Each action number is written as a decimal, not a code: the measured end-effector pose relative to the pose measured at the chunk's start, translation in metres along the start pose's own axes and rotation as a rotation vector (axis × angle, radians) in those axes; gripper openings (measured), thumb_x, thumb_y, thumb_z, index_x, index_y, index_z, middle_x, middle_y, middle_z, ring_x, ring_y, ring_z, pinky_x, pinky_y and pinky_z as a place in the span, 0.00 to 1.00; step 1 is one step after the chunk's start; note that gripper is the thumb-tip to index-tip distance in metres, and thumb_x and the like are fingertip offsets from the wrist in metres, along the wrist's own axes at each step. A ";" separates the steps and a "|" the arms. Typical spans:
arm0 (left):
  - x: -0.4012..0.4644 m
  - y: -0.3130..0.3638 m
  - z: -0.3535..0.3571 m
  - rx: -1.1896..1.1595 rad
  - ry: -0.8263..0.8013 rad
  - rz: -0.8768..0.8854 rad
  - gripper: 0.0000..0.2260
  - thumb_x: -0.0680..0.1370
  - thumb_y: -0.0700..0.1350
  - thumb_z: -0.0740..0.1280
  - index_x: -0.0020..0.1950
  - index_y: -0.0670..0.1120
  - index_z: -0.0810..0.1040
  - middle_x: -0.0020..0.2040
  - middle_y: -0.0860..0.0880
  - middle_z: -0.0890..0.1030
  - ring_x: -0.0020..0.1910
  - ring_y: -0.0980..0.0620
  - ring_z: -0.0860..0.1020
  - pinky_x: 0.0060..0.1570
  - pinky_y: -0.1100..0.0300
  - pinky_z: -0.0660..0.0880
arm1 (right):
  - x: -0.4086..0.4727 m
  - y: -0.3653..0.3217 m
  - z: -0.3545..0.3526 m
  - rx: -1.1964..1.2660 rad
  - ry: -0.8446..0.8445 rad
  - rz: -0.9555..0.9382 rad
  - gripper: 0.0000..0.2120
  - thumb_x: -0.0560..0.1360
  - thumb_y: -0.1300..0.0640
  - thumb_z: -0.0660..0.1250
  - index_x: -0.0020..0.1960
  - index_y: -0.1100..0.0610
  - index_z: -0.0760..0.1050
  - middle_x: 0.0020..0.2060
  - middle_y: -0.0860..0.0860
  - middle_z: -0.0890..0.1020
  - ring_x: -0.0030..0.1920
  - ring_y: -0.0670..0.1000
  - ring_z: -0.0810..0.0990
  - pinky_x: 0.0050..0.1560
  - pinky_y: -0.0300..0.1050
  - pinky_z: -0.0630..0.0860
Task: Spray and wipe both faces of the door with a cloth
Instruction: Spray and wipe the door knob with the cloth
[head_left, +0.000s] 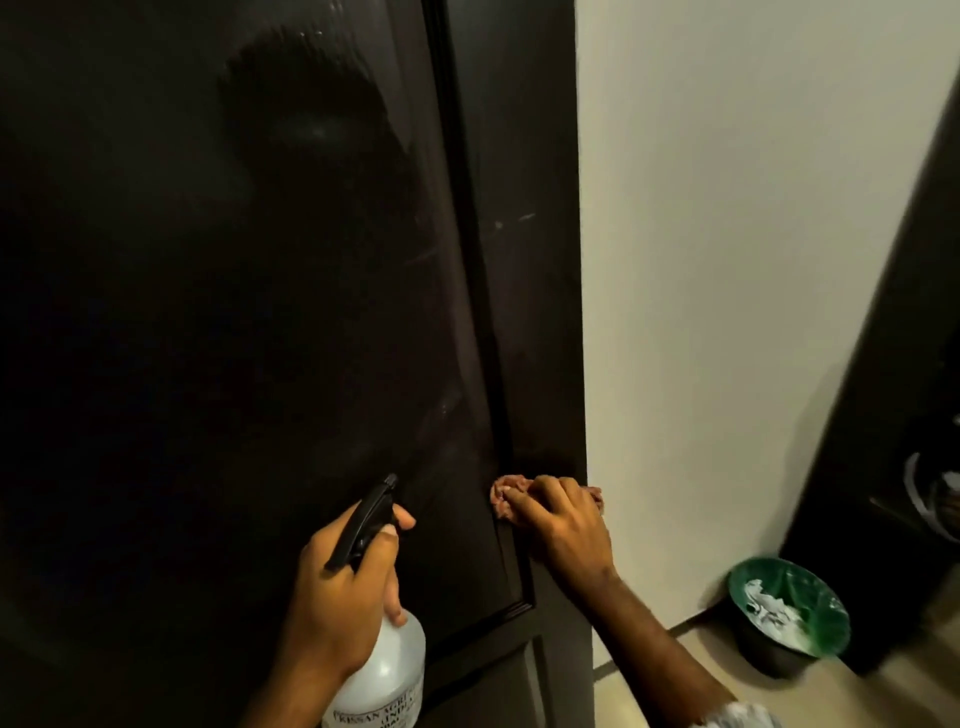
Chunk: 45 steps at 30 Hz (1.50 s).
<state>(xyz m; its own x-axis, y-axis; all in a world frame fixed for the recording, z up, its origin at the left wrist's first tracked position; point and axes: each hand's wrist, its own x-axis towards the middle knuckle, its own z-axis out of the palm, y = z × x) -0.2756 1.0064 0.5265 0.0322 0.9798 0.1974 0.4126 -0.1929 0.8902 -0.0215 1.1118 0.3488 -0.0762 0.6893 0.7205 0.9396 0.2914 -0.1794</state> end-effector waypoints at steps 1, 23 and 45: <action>0.000 -0.001 0.004 0.011 -0.012 0.003 0.13 0.86 0.36 0.60 0.52 0.47 0.84 0.22 0.41 0.76 0.23 0.41 0.77 0.35 0.40 0.82 | -0.002 -0.001 -0.002 -0.011 0.015 0.039 0.25 0.73 0.55 0.82 0.69 0.48 0.82 0.58 0.55 0.83 0.50 0.59 0.81 0.47 0.54 0.77; -0.012 -0.034 0.002 0.072 -0.027 -0.052 0.13 0.85 0.36 0.61 0.52 0.47 0.83 0.22 0.39 0.77 0.24 0.38 0.79 0.34 0.43 0.83 | 0.028 0.014 -0.022 0.241 -0.515 0.991 0.28 0.64 0.32 0.80 0.53 0.49 0.77 0.45 0.50 0.85 0.44 0.57 0.86 0.38 0.53 0.88; 0.021 -0.024 0.005 0.009 0.027 0.008 0.12 0.85 0.36 0.61 0.53 0.47 0.83 0.22 0.43 0.77 0.23 0.44 0.78 0.32 0.49 0.83 | -0.004 0.016 -0.007 0.954 -0.184 1.352 0.33 0.67 0.38 0.83 0.63 0.56 0.77 0.49 0.57 0.87 0.42 0.60 0.89 0.31 0.54 0.85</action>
<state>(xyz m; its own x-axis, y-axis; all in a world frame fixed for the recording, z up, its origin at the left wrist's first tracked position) -0.2797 1.0320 0.5075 0.0108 0.9765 0.2152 0.4207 -0.1997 0.8850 -0.0033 1.1086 0.3477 0.4673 0.8092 -0.3562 -0.1664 -0.3152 -0.9343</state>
